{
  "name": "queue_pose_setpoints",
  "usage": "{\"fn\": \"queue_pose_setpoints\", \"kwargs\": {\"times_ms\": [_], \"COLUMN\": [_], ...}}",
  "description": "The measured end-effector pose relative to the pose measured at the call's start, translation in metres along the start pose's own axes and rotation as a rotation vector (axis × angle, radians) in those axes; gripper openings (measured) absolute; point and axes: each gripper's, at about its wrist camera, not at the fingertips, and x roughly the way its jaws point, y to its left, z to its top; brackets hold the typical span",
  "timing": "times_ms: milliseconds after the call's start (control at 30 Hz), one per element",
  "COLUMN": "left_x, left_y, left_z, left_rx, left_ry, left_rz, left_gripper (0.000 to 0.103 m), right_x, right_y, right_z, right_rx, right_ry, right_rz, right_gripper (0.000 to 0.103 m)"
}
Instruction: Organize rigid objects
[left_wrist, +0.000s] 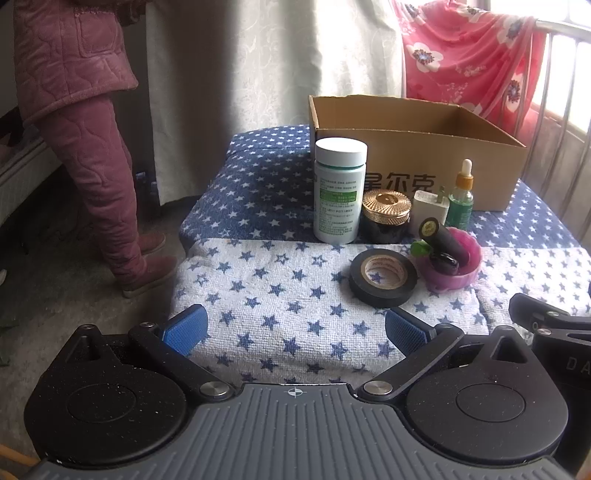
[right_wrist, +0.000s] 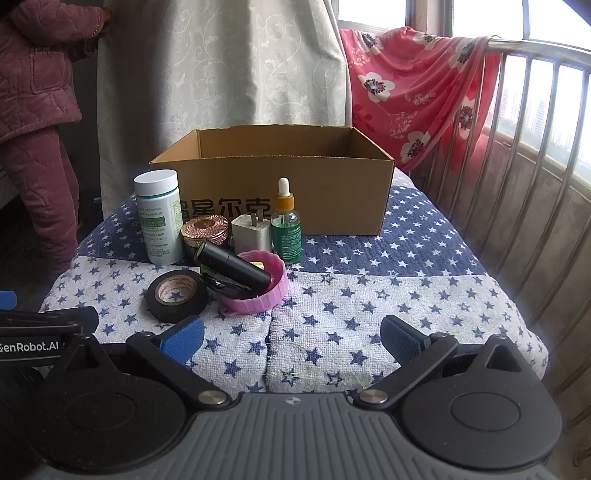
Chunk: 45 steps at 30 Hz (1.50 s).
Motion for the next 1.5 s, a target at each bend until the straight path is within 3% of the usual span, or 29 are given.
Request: {"fn": "queue_pose_setpoints", "kwargs": {"times_ms": [1500], "left_x": [0.002], "left_y": [0.0018], "left_z": [-0.0005], "left_rx": [0.001], "left_ry": [0.005], "left_rz": [0.006], "left_gripper": [0.103], "right_x": [-0.0035], "right_y": [-0.002], "right_z": [-0.0013], "right_rx": [0.003], "right_ry": [-0.004], "right_rz": [-0.002], "right_gripper": [0.103]}}
